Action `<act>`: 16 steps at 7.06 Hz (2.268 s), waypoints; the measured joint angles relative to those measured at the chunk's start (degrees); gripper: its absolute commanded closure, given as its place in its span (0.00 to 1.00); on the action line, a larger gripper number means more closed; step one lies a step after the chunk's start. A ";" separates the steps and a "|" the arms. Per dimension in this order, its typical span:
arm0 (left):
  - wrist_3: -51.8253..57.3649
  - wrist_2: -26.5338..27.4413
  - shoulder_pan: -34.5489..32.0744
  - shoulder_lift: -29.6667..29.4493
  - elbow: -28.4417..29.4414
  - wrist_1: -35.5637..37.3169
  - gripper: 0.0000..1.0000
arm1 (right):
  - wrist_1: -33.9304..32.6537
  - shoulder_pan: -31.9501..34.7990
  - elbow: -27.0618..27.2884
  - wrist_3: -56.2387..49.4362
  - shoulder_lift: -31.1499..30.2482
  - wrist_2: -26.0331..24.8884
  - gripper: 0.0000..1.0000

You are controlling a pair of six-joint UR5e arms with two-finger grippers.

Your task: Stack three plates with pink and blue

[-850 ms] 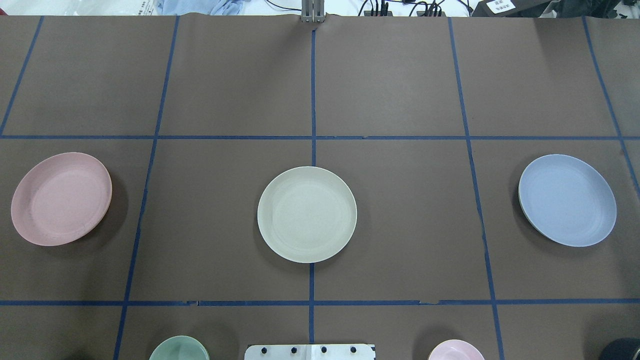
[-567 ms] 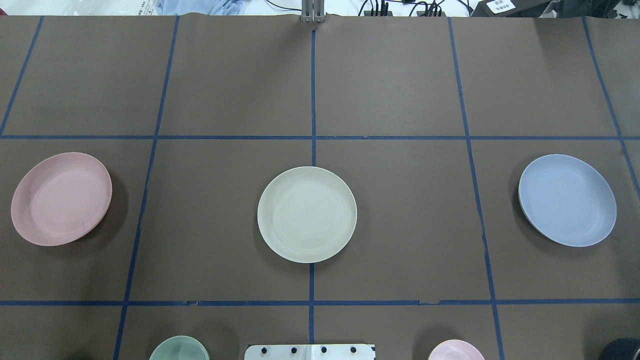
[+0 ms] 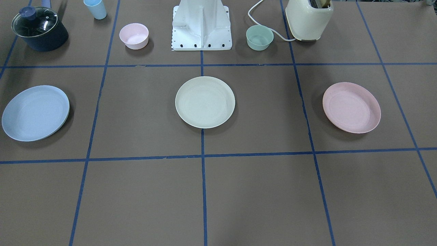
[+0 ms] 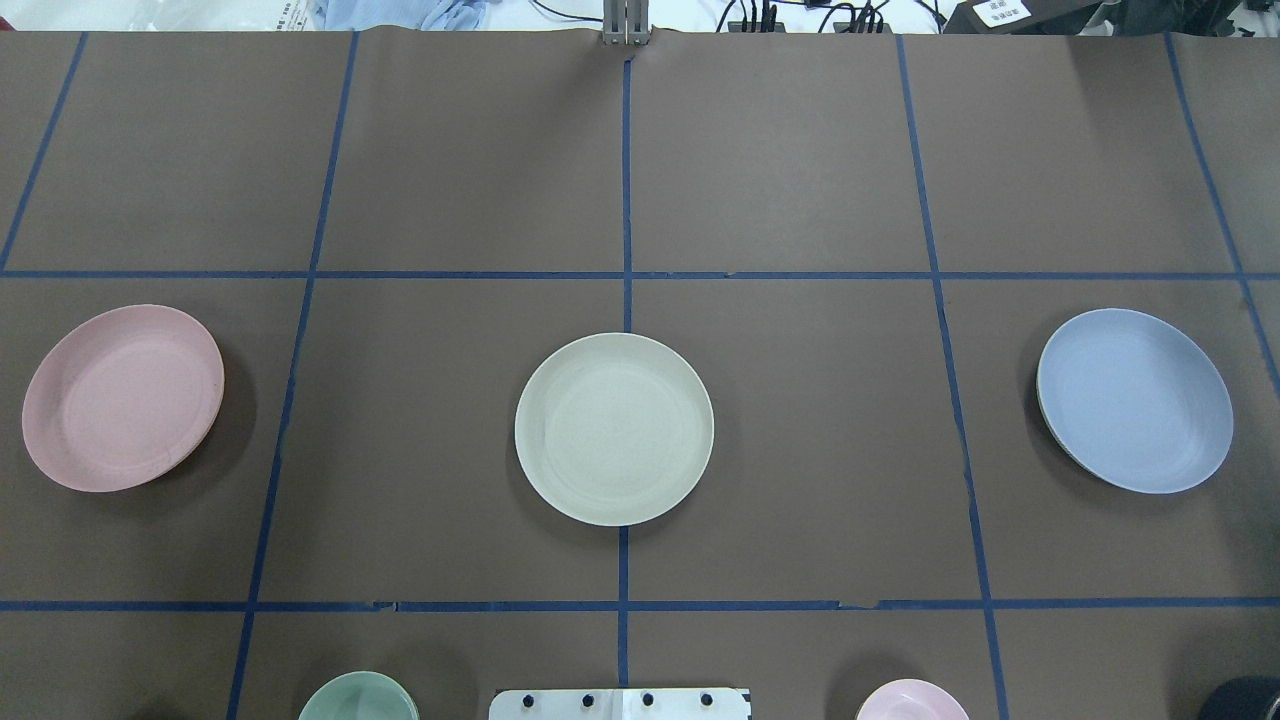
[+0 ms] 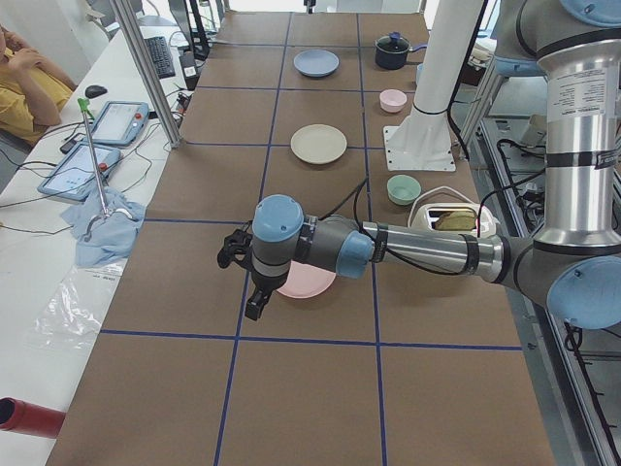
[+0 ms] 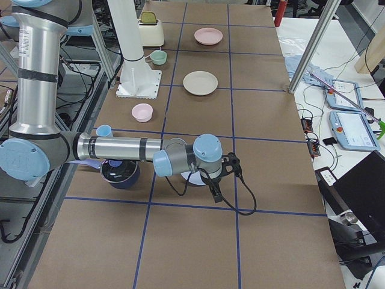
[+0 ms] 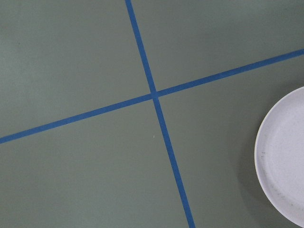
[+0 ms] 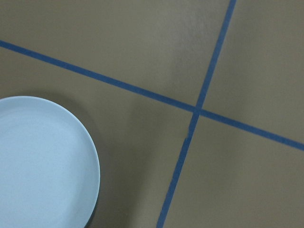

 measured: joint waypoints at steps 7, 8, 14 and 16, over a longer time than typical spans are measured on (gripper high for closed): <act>-17.07 1.47 9.68 -1.04 10.13 -37.59 0.00 | 12.36 -2.15 -2.73 10.85 1.89 0.71 0.00; -25.48 4.96 14.01 0.39 12.51 -43.64 0.00 | 13.29 -2.98 -2.74 13.04 1.88 0.67 0.00; -54.94 20.39 33.13 3.78 24.85 -69.16 0.57 | 14.47 -3.60 -2.75 14.84 1.26 0.65 0.00; -55.72 20.79 35.40 4.35 25.01 -69.85 0.81 | 14.47 -3.60 -2.74 14.84 1.11 0.60 0.00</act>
